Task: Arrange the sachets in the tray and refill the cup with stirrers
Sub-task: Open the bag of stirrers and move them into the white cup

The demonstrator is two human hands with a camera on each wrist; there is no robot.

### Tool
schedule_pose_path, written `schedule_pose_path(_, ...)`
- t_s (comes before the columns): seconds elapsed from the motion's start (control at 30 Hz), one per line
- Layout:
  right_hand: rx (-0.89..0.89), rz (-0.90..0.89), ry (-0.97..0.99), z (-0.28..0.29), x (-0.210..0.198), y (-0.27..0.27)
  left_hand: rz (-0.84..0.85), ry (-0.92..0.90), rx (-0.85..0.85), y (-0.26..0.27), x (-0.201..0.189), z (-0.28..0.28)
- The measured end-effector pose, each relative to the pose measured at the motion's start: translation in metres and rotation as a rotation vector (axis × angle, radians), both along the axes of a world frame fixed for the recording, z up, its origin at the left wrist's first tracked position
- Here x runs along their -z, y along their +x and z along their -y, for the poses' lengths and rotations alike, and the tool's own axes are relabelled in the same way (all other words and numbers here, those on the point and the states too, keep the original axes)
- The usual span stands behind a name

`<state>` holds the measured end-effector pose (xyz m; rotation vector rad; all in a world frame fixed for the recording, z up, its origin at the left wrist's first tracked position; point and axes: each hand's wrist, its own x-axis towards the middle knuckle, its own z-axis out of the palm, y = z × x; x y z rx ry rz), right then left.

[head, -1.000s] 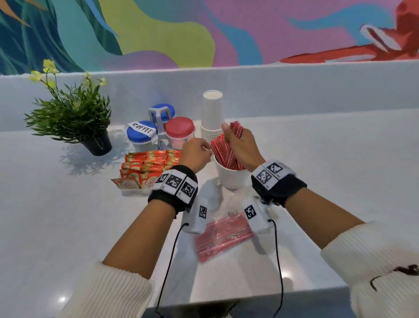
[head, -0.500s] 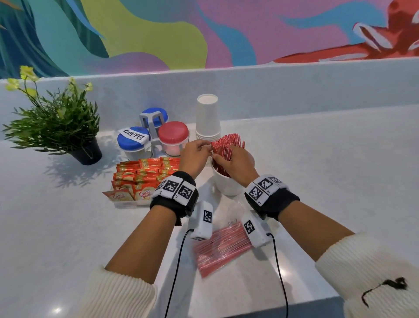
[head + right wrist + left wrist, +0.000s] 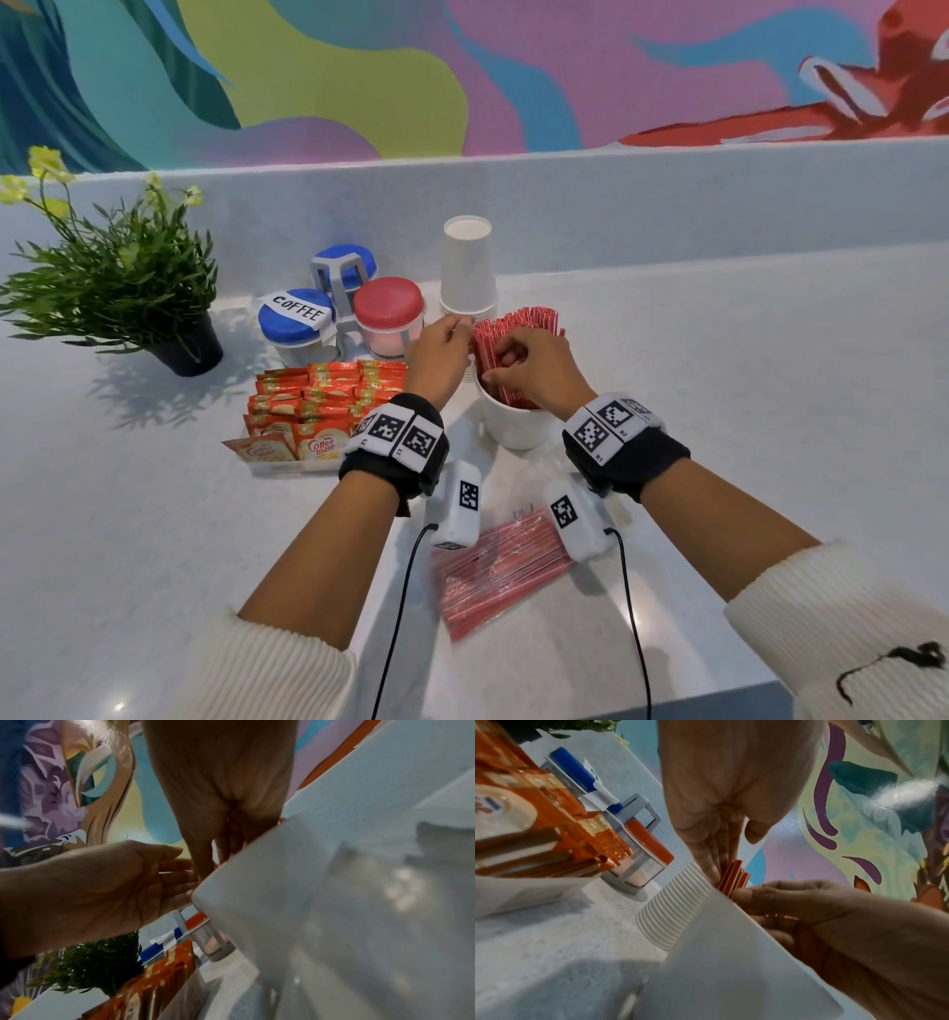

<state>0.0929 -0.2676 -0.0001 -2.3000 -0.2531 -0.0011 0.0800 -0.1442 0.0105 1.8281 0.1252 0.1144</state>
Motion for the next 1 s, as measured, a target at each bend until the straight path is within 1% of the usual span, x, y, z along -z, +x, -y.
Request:
schedule_pose_path(0.07,0.032,0.049,0.123,0.003,-0.004,0.0,-0.001,0.022,0.009,0.001,0.004,0.002)
schedule_pose_path(0.1,0.061,0.104,0.159,0.005,-0.006,0.0,-0.004,0.03,0.02,-0.001,0.003,0.004)
schedule_pose_path(0.2,0.227,0.275,0.131,0.015,-0.008,0.004,0.0,0.118,0.079,-0.001,0.003,0.008)
schedule_pose_path(0.23,0.274,0.289,0.107,0.019,-0.007,0.006,0.002,0.175,0.1,0.0,0.003,0.009)
schedule_pose_path(0.27,0.297,0.266,0.086,0.022,-0.004,0.008,0.007,0.235,0.113,0.001,0.005,0.009)
schedule_pose_path(0.3,0.288,0.212,0.072,0.024,-0.002,0.01,0.011,0.284,0.116,0.002,0.005,0.009)
schedule_pose_path(0.37,0.207,0.065,0.08,0.024,0.002,0.011,0.034,0.334,0.091,0.003,0.007,0.009)
schedule_pose_path(0.43,0.098,0.015,0.057,0.022,0.008,0.011,0.071,0.374,0.046,0.006,0.008,0.009)
schedule_pose_path(0.53,-0.035,0.065,-0.063,0.023,0.011,0.01,0.106,0.449,-0.015,0.011,0.009,0.009)
schedule_pose_path(0.7,-0.148,0.123,-0.139,0.03,0.019,0.014,0.125,0.433,-0.05,0.019,0.011,0.014)
schedule_pose_path(0.8,-0.156,0.165,-0.182,0.03,0.025,0.018,0.168,0.503,-0.011,0.018,0.014,0.016)
schedule_pose_path(0.9,-0.116,0.18,-0.237,0.029,0.027,0.021,0.223,0.505,0.034,0.01,0.015,0.016)
schedule_pose_path(1.0,-0.115,0.169,-0.214,0.029,0.026,0.02,0.195,0.52,0.058,0.007,0.016,0.012)
